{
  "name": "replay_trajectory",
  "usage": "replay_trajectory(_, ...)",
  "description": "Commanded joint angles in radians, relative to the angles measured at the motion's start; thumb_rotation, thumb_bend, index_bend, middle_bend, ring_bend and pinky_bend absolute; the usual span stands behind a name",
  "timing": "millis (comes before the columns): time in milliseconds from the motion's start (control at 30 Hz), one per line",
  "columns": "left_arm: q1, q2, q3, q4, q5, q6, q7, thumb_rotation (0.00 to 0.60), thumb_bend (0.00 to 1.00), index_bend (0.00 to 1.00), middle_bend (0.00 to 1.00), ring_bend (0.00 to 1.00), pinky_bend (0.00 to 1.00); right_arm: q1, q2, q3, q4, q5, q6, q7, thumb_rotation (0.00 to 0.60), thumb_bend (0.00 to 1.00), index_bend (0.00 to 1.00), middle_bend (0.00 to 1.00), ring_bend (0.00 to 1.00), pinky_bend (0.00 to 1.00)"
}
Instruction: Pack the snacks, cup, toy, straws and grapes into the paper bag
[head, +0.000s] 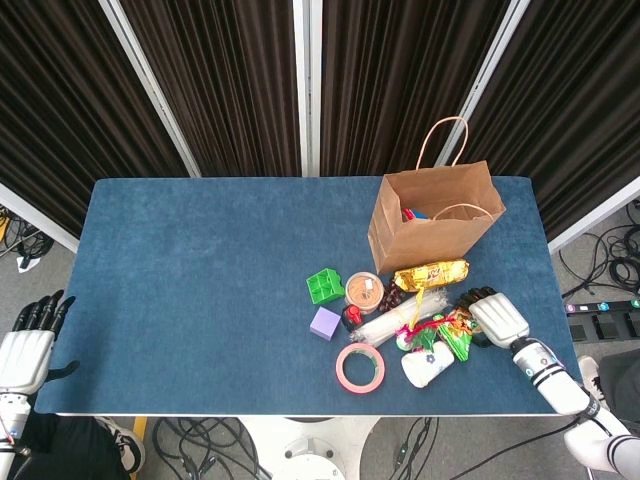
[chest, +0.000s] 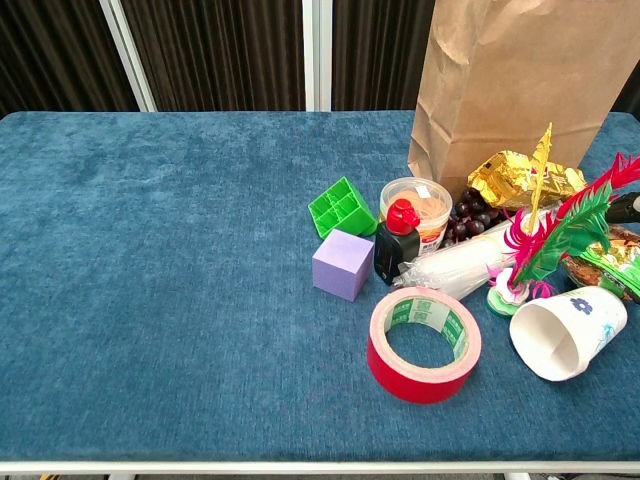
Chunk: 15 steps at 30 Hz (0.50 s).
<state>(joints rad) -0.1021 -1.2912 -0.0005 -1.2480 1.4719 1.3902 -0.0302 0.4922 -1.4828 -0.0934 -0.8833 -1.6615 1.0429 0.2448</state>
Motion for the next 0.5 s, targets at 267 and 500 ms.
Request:
replay_trajectory(267,0.0,-0.004,0.0,0.006,0.002,-0.001,-0.008,0.6,0.05,0.07,0.04,0.0,0.11,-0.011,-0.02,0.028,0.029,0.02,0.061,-0.018,0.6,0.24,0.67,0.55,0.47,0.57)
replay_trajectory(500,0.0,-0.002,0.001,-0.003,0.003,-0.003,-0.014,0.6,0.05,0.07,0.04,0.0,0.11,-0.026,0.065,0.06,-0.038,0.037,0.138,-0.035,0.6,0.26,0.73,0.59,0.51,0.61)
